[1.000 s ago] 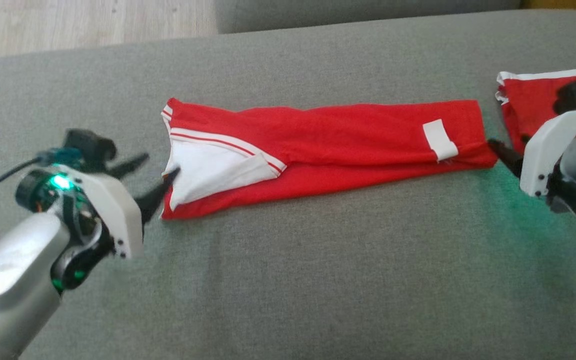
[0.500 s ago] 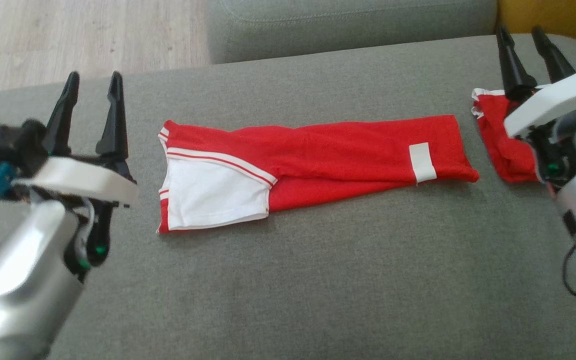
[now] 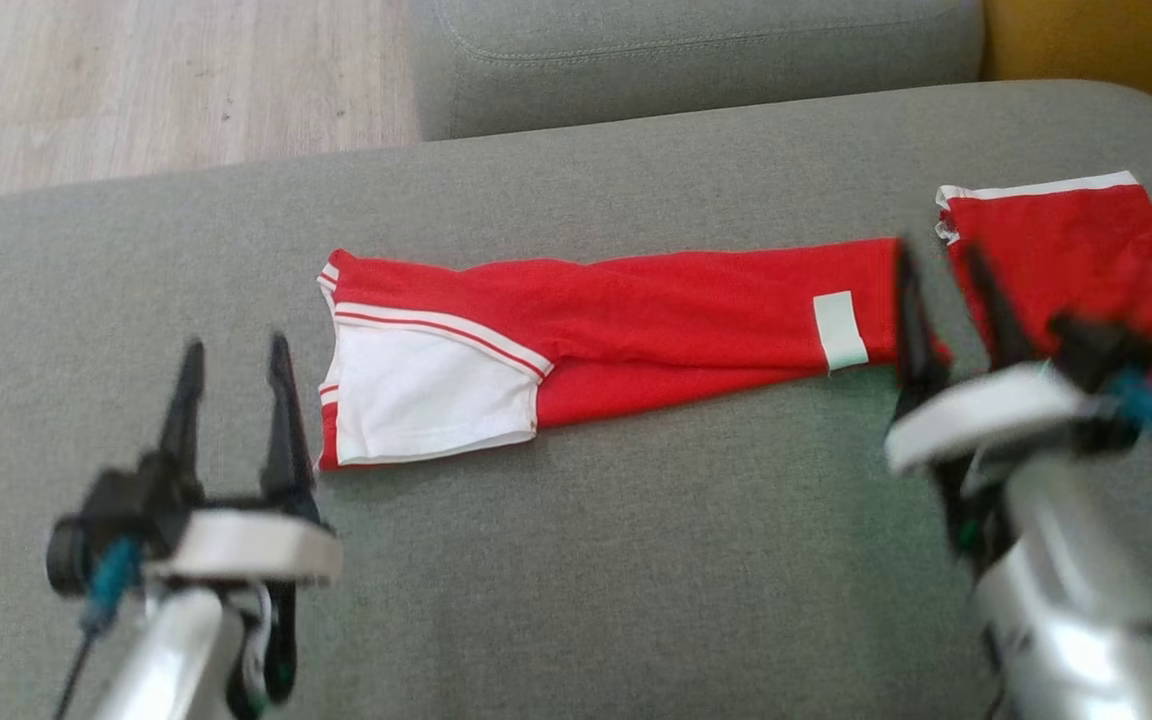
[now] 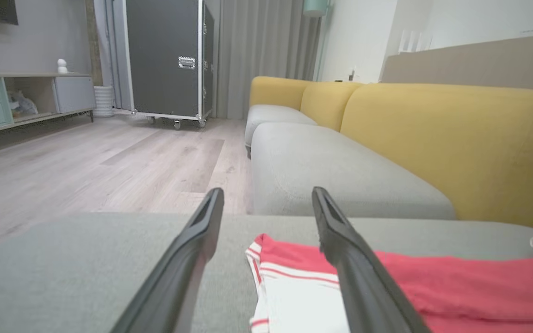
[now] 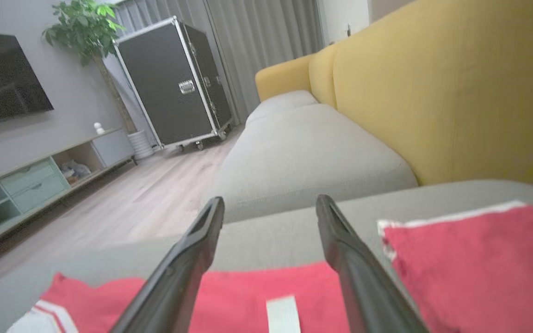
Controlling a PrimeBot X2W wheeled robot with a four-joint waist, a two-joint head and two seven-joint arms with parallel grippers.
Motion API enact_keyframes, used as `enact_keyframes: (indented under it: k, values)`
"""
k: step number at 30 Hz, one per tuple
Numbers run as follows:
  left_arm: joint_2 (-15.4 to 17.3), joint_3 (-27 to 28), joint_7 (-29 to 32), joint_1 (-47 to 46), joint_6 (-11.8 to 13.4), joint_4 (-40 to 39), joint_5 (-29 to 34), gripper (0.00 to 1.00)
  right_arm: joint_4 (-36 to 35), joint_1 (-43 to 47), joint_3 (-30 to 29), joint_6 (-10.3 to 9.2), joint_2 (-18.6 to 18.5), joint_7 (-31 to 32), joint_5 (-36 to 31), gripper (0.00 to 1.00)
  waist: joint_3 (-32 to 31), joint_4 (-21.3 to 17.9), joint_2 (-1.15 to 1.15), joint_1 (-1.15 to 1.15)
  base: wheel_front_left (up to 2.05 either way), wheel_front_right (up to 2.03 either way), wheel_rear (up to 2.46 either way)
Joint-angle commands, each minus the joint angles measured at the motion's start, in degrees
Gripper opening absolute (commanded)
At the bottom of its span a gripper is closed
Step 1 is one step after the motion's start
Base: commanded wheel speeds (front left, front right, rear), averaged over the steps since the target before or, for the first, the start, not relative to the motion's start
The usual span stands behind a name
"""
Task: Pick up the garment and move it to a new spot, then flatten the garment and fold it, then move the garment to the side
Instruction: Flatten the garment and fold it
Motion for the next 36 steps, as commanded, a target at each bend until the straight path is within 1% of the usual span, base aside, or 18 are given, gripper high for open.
enact_keyframes:
  k: [1,3,6,11,17,21,27,31,32,33,34,36]
  values:
    - [0.74,3.02,-0.53,-2.25,-0.29,-1.72,1.05,1.00,-2.29,-0.65,0.37,-0.05,0.51,-0.60,-0.96,1.00,0.10,0.04,0.00,0.00,0.00,0.00,0.00]
    - [-1.10,5.04,-0.54,-0.69,-1.61,-1.54,2.89,1.00,-3.85,1.89,-1.23,-0.05,1.90,-0.60,-3.54,1.00,0.41,0.18,0.00,0.00,0.00,0.00,0.00]
    - [-3.27,7.72,-0.54,-0.10,-3.80,-1.30,5.13,1.00,-5.36,3.40,-2.49,-0.05,2.87,-0.60,-6.20,1.00,1.32,0.49,0.00,0.00,0.00,0.00,0.00]
    - [-5.48,9.43,-0.54,-1.96,-7.51,-0.08,8.90,1.00,-3.97,0.89,-5.29,-0.05,3.32,0.22,-10.88,1.00,4.65,1.33,0.00,0.00,0.00,0.00,0.00]
    - [-7.86,11.02,-0.54,-4.58,-10.83,2.06,11.84,1.00,2.90,-4.56,-13.69,-0.05,3.49,4.46,-15.55,1.00,8.41,2.93,0.00,0.00,0.00,0.00,0.00]
    - [-9.39,12.00,-0.54,-5.72,-12.56,3.30,13.31,1.00,9.00,-7.52,-18.75,-0.05,3.51,6.96,-16.69,1.00,10.02,4.08,0.00,0.00,0.00,0.00,0.00]
    - [-10.45,13.24,-0.54,-7.55,-14.68,5.09,15.38,1.00,16.40,-10.68,-23.39,-0.05,3.52,7.75,-20.17,1.00,11.74,5.17,0.00,0.00,0.00,0.00,0.00]
    - [-10.89,14.46,-0.54,-8.38,-15.54,5.64,16.32,1.00,20.60,-12.36,-23.95,-0.05,3.52,7.45,-20.95,1.00,12.20,5.26,0.00,0.00,0.00,0.00,0.00]
    - [-11.02,14.72,-0.54,-8.45,-15.69,5.72,16.57,1.00,21.53,-12.77,-23.90,-0.05,3.52,7.30,-20.91,0.87,12.20,5.19,0.00,0.00,0.00,0.00,0.00]
    - [-11.14,14.99,-0.54,-8.48,-15.82,5.81,16.80,1.00,22.31,-13.14,-23.85,-0.05,3.53,7.00,-20.91,0.33,12.17,5.09,0.00,0.00,0.00,0.00,0.00]
    - [-11.24,15.30,-0.54,-8.48,-15.94,5.90,17.00,1.00,22.85,-13.51,-23.75,-0.05,3.53,6.51,-21.02,0.00,12.07,4.91,0.00,0.00,0.00,0.00,0.00]
    - [-11.42,15.99,-0.54,-8.32,-16.11,6.02,17.38,1.00,23.43,-14.17,-23.77,-0.05,3.53,5.33,-21.35,0.00,11.66,4.35,0.00,0.00,0.00,0.00,0.00]
